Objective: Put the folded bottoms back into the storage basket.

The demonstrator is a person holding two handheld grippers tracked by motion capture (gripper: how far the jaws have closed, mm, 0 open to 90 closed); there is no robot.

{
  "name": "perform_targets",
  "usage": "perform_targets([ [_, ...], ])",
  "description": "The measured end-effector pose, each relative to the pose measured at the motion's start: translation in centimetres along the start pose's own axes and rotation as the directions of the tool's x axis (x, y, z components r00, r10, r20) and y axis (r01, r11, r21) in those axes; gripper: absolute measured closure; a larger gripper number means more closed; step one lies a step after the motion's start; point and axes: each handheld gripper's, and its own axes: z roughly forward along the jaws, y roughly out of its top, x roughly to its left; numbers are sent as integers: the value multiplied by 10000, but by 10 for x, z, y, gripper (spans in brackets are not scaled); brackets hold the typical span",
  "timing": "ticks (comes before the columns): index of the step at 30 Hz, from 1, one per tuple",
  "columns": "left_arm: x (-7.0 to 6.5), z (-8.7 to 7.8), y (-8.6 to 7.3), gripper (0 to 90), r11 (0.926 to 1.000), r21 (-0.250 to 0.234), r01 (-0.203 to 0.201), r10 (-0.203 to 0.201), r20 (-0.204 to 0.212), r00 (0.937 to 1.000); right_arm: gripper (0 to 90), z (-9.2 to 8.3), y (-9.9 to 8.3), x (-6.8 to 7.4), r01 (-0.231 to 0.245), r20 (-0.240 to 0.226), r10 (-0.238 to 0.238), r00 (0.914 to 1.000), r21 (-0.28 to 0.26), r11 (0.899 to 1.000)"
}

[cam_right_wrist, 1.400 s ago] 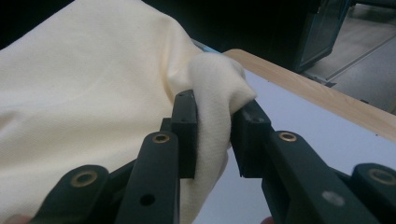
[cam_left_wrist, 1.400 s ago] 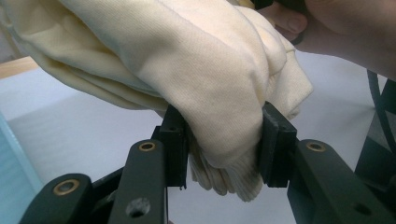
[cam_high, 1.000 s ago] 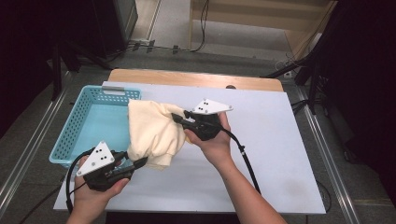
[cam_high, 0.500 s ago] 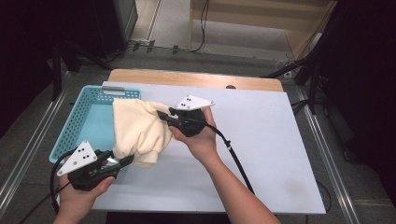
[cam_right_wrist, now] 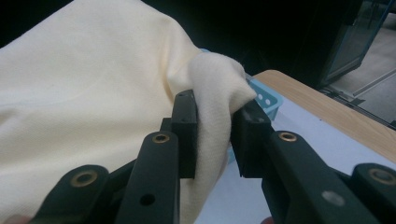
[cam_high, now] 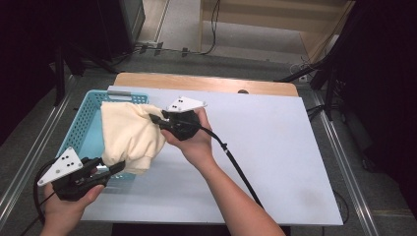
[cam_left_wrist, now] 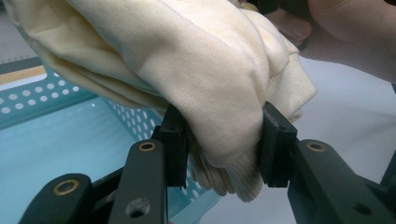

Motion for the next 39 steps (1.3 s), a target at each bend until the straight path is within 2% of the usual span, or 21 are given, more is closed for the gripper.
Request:
perform_targets([
  [14, 26, -17, -1, 601, 9999, 21, 136, -136, -268, 9996, 708, 30, 16, 11, 169, -107, -170, 9998, -51, 9998],
  [19, 38, -24, 2, 600, 9999, 68, 97, -95, -284, 9996, 708, 40, 23, 15, 227, -130, -228, 9997, -68, 9997],
  [22, 46, -26, 1, 599, 9998, 85, 205, -202, -297, 9994, 708, 46, 26, 16, 274, -127, -275, 9995, -65, 9996],
  [30, 66, -25, -3, 596, 9985, 325, 430, -421, -305, 9987, 708, 69, 26, 16, 116, -53, -115, 9999, 141, 9998],
  [36, 76, -21, -6, 594, 9968, 466, 651, -636, -330, 9974, 708, 85, 22, 13, 20, -16, -20, 10000, 309, 9995],
  [39, 86, -17, -10, 592, 9942, 597, 892, -875, -305, 9957, 708, 93, 20, 11, -119, 40, 118, 9999, 353, 9993],
])
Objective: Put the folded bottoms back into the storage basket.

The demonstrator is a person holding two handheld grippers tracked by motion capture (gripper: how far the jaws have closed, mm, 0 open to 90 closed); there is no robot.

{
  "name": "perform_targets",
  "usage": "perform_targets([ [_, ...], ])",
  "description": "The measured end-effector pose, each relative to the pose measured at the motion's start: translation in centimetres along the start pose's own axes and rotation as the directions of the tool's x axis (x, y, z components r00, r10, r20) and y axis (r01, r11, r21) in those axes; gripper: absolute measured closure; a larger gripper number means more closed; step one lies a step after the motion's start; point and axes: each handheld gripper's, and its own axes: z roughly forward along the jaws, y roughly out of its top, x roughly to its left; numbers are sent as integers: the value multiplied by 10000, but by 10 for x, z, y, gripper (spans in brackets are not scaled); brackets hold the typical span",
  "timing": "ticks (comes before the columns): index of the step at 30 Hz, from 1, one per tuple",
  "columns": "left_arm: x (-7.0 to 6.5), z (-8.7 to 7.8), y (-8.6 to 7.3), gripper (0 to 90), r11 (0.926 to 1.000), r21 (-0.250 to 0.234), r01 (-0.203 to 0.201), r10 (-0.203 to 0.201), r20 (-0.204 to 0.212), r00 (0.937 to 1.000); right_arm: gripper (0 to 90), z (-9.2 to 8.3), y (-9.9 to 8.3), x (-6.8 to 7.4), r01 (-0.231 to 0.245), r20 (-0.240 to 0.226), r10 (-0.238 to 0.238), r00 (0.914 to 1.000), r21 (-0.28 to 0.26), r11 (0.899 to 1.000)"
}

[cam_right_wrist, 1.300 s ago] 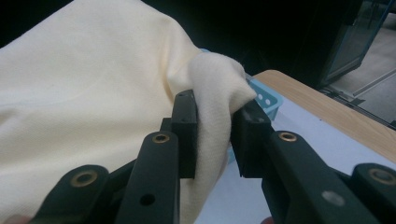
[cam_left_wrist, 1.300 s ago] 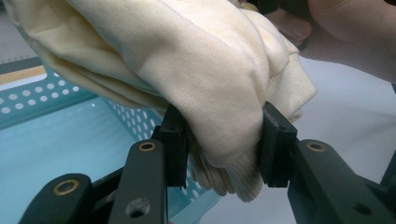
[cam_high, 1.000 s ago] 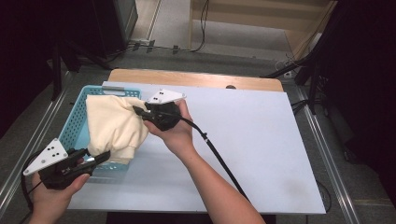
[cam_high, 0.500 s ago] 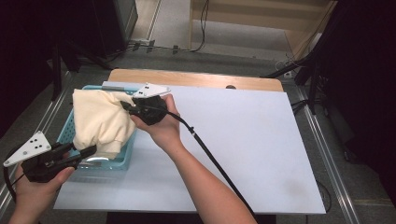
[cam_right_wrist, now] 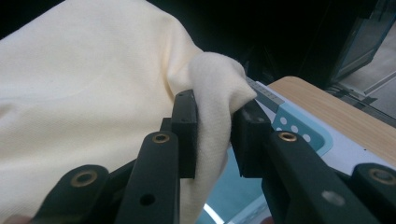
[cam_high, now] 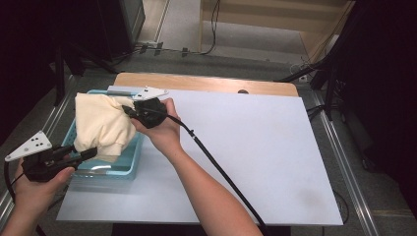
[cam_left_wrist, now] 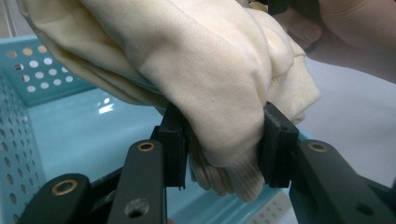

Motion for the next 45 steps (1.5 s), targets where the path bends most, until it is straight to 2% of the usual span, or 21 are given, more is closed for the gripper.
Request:
perform_targets([
  [7, 13, 7, -4, 588, 9985, 432, 322, -324, 40, 9995, 709, 17, -7, -3, -173, 83, 170, 9998, 294, 9994],
  [8, 13, 8, -4, 581, 9977, 593, 314, -309, -90, 9995, 708, 19, -8, -4, -258, 62, 257, 9997, 335, 9991],
  [9, 13, 11, -3, 559, 9949, 958, 309, -251, -607, 9978, 708, 21, -9, -5, -364, -10, 364, 9993, 365, 9987],
  [10, 13, 12, -3, 493, 9920, 1216, 341, -230, -917, 9955, 701, 24, -12, -7, -614, -87, 619, 9980, 462, 9970],
  [11, 13, 12, -3, 427, 9913, 1278, 304, -135, -1308, 9913, 669, 27, -14, -9, -742, -68, 747, 9972, 526, 9959],
  [12, 13, 11, -3, 356, 9918, 1233, 347, -131, -1712, 9851, 574, 32, -16, -12, -798, -20, 801, 9968, 672, 9945],
  [13, 14, 9, -3, 270, 9924, 1107, 532, -325, -1806, 9830, 451, 36, -17, -14, -804, 76, 801, 9968, 826, 9933],
  [14, 15, 7, -2, 206, 9929, 1026, 600, -419, -1696, 9846, 315, 41, -19, -17, -778, 183, 763, 9969, 999, 9920],
  [16, 13, 4, -2, 154, 9946, 936, 459, -280, -1840, 9825, 213, 42, -20, -19, -835, 335, 803, 9962, 1099, 9904],
  [19, 9, 2, -1, 128, 9961, 822, 322, -191, -1554, 9877, 135, 34, -19, -22, -817, 675, 753, 9949, 983, 9918],
  [22, 6, 1, 1, 120, 9978, 497, 434, -368, -1264, 9913, 110, 19, -18, -24, -865, 317, 848, 9959, 583, 9945],
  [25, 3, 2, 3, 104, 9985, 200, 519, -495, -1057, 9932, 0, 8, -20, -25, -825, 39, 824, 9966, 398, 9958],
  [27, -1, 2, 4, 80, 9987, 23, 519, -514, -963, 9940, 0, 0, -23, -26, -726, -156, 732, 9972, 366, 9967],
  [32, -11, 7, 10, 7, 9985, -227, 495, -508, -576, 9970, 0, -19, -27, -27, -604, -77, 605, 9981, 106, 9981],
  [45, -42, 35, 28, 0, 9988, -471, 122, -116, 121, 9999, 0, -65, -37, -39, -537, 134, 542, 9984, -352, 9979],
])
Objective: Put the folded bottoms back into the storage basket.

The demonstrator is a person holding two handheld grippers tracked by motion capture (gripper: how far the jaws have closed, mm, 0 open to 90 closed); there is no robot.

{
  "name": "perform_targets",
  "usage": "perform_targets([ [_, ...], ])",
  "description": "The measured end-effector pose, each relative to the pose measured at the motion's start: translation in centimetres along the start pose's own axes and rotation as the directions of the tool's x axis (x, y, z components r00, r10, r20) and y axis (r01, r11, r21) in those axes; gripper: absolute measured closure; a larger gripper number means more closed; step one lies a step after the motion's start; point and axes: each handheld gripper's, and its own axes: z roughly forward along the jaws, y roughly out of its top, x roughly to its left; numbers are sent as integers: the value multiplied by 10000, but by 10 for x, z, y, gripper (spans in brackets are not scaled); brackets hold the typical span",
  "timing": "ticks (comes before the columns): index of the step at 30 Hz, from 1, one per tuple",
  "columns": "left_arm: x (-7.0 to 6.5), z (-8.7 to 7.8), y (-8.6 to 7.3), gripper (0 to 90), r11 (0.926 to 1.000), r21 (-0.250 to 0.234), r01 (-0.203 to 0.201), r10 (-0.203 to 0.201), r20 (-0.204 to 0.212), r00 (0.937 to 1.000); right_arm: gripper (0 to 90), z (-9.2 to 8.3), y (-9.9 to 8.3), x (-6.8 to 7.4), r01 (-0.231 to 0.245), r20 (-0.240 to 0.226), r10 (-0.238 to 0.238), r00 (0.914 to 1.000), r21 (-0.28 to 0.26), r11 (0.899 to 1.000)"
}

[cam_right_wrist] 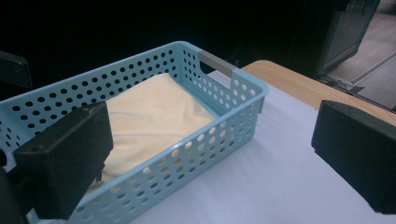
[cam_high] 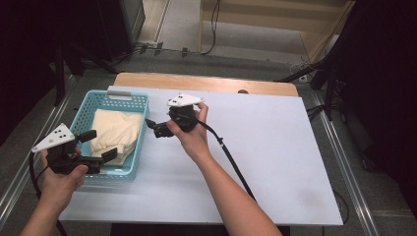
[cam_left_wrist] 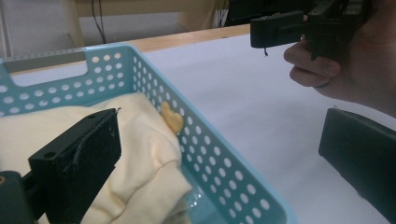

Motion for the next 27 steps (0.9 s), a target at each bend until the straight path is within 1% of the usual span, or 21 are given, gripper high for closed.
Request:
perform_targets([
  [6, -10, 12, 2, 0, 9998, -203, 9, -6, 192, 9998, 0, -20, -7, -8, -70, 119, 71, 9999, -48, 10000],
  [10, -16, 21, 3, 0, 9998, -209, -15, 22, 352, 9994, 0, -34, -11, -13, -112, 209, 115, 9997, -137, 9998],
  [12, -19, 26, 4, 0, 9997, -231, -12, 21, 414, 9991, 0, -42, -13, -16, -105, 305, 111, 9995, -204, 9997],
  [15, -24, 31, 5, 0, 9997, -247, -49, 62, 536, 9985, 0, -54, -16, -22, -132, 733, 162, 9972, -421, 9990],
  [21, -34, 42, 8, 0, 9997, -199, -173, 187, 687, 9975, 0, -75, -24, -35, -276, 995, 334, 9945, -593, 9979],
  [27, -44, 55, 12, 0, 9997, -150, -200, 212, 845, 9962, 0, -98, -30, -43, -250, 1116, 321, 9932, -647, 9976],
])
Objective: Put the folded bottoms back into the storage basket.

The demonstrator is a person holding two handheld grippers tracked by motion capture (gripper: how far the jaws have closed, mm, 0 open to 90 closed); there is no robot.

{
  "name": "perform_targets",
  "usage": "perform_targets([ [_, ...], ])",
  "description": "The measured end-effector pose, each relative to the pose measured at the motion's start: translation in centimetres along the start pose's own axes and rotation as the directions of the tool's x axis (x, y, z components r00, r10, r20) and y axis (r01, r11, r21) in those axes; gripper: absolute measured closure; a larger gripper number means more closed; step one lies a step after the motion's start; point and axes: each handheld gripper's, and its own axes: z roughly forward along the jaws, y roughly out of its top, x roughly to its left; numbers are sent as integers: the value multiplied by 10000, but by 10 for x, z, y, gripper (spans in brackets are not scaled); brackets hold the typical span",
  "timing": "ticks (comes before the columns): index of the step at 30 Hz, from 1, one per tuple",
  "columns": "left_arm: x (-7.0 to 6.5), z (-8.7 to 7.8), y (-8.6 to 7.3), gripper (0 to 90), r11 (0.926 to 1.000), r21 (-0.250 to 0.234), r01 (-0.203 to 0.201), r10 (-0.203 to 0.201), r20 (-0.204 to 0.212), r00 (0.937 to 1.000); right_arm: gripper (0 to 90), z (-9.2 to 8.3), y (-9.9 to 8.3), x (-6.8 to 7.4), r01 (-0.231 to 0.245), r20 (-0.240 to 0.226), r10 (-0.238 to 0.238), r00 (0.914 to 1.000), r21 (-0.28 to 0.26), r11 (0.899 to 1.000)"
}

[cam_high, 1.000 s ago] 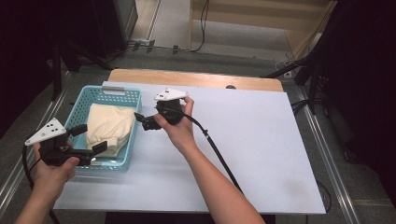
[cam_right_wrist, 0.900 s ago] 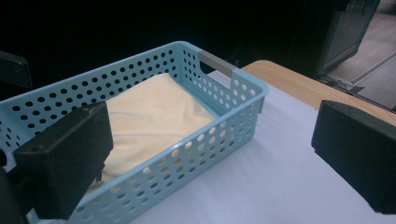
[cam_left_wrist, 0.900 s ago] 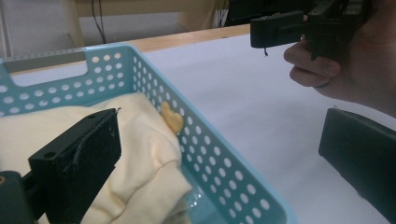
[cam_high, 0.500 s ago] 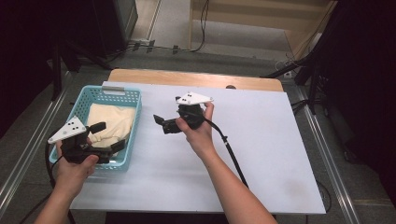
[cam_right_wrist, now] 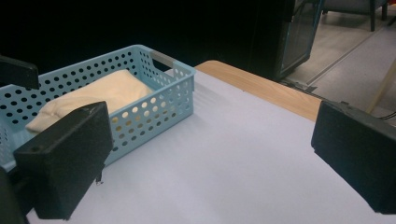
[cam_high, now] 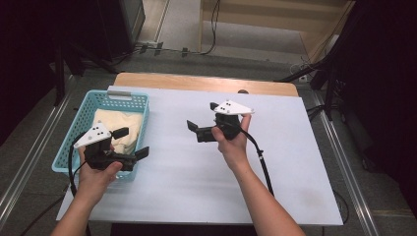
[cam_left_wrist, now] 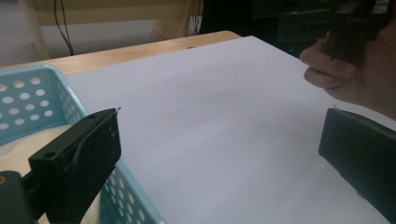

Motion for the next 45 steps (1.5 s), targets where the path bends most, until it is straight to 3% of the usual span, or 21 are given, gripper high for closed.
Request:
perform_targets([
  [11, -17, 22, 8, 0, 9999, -13, -170, 170, 302, 9994, 0, -39, -12, -19, -160, 357, 169, 9992, -242, 9996],
  [24, -33, 39, 8, 0, 9998, 21, -188, 186, 571, 9982, 0, -82, -38, -39, -275, 790, 298, 9964, -300, 9992],
  [36, -45, 49, -7, 0, 10000, -23, 4, -2, 759, 9971, 0, -117, -69, -52, -543, 1105, 575, 9922, -319, 9980],
  [45, -53, 50, -23, 0, 10000, -60, 7, -1, 855, 9963, 0, -142, -94, -56, -503, 1343, 525, 9896, -203, 9985],
])
